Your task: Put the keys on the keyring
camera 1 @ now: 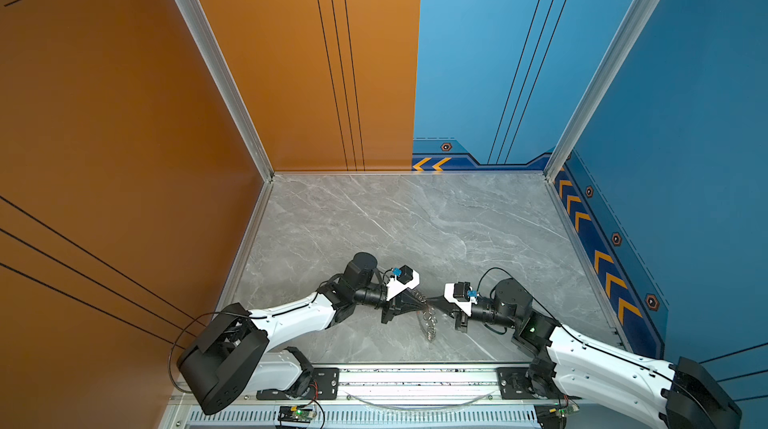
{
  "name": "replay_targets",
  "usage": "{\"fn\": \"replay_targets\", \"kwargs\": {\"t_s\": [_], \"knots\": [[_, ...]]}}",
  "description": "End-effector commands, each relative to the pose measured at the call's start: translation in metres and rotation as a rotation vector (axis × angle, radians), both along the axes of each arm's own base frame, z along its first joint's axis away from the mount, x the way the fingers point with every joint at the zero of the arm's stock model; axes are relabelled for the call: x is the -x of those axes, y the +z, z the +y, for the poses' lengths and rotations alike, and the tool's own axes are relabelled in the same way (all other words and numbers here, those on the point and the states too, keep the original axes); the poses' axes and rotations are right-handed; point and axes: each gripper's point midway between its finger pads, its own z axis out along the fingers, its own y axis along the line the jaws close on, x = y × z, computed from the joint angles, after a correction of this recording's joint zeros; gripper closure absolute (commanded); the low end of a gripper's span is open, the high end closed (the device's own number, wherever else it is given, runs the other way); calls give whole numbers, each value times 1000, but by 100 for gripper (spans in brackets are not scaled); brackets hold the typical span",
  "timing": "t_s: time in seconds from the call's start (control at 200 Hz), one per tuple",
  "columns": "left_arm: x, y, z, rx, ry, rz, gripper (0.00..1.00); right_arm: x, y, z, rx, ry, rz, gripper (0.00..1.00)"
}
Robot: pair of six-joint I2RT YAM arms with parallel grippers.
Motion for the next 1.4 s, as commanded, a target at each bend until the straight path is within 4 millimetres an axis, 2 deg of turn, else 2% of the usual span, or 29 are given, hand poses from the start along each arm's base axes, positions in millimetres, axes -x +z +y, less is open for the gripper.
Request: {"fn": "replay_targets", "kwargs": {"t_s": [0.0,0.791,1.051,1.226,1.396], "knots": [[2,10,-1,23,-17,-22,100,1,-25,-4,94,-25,75,100],[0,9,1,17,5,-40,100,-9,-39,-7,156,-101,149,100],[-2,8,1,13,15,-42,100,-8,-21,-5,101,-77,124,100],[-4,4,-1,2,15,-36,100,-5,2,-3,21,-45,104,100],[-1,4,0,6,4,-45,100,-7,8,-2,-7,-47,99,100]]}}
